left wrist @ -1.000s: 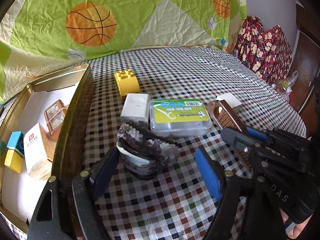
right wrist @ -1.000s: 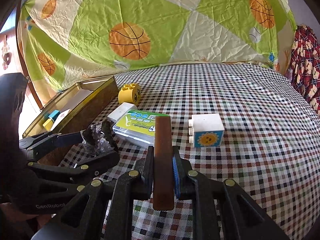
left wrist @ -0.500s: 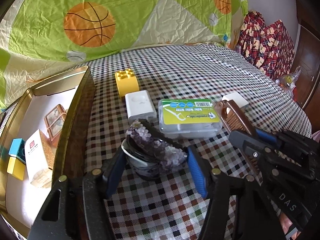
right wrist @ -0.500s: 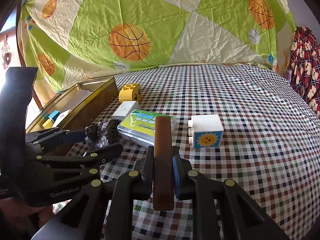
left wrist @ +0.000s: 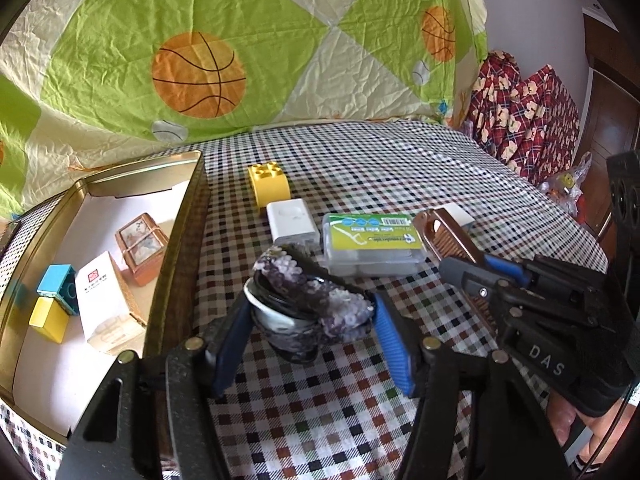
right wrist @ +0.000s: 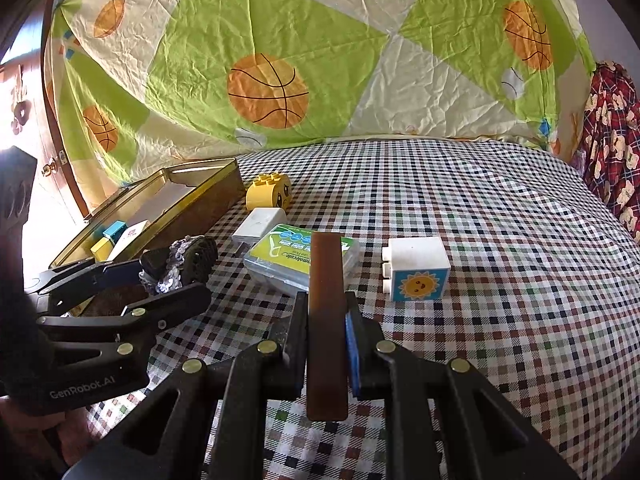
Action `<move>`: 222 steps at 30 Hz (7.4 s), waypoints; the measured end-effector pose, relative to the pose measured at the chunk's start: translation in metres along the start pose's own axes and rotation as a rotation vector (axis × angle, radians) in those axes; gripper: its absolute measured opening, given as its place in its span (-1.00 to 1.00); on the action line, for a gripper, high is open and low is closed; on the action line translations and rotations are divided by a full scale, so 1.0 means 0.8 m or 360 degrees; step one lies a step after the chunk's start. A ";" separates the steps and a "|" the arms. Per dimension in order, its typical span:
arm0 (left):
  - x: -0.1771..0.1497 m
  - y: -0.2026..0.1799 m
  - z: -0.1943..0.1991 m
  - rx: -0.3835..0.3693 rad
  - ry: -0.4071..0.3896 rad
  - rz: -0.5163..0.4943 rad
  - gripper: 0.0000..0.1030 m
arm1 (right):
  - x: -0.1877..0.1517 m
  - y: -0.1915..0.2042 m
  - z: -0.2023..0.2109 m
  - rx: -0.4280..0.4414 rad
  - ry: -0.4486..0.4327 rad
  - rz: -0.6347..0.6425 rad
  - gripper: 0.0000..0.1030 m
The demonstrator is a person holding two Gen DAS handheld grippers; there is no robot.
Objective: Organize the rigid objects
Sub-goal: 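Lift and carry the amethyst geode and brown stick toward the gold tin, then lower the geode into the tin with the left tool while the right tool releases the stick inside, then grasp the clear green-label plastic box with the left tool while the right tool grasps the white sun-face block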
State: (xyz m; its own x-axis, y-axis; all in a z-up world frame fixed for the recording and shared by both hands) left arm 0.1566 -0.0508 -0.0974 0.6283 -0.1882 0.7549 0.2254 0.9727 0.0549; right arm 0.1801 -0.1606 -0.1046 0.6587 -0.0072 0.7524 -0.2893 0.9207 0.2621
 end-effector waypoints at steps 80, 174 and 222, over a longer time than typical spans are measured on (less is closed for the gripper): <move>-0.005 0.017 0.099 0.0185 -0.0672 0.0117 0.16 | 0.000 0.032 0.075 0.0075 -0.0541 0.0175 -0.66; -0.066 0.173 0.154 0.0481 -0.0720 0.0401 0.16 | -0.028 0.201 0.054 0.0387 -0.0528 0.0391 -0.66; -0.037 0.254 0.095 0.0453 -0.0268 0.0458 0.88 | 0.066 0.210 -0.012 0.0324 -0.0426 0.0435 0.45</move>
State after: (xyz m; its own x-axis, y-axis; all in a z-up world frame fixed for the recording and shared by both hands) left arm 0.1270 0.1629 -0.0586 0.5002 0.0980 0.8604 -0.1701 0.9853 -0.0133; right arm 0.1730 -0.0025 -0.0268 0.3434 0.1006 0.9338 -0.5770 0.8071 0.1252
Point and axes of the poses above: each gripper's, at about its wrist camera, not at the fingertips, and z roughly against the way its jaws point, y to its left, x to its top, the point moved 7 cm from there along -z, roughly the way its jaws point, and after that the axes turned 8 degrees about -z, right-handed, at the moved point
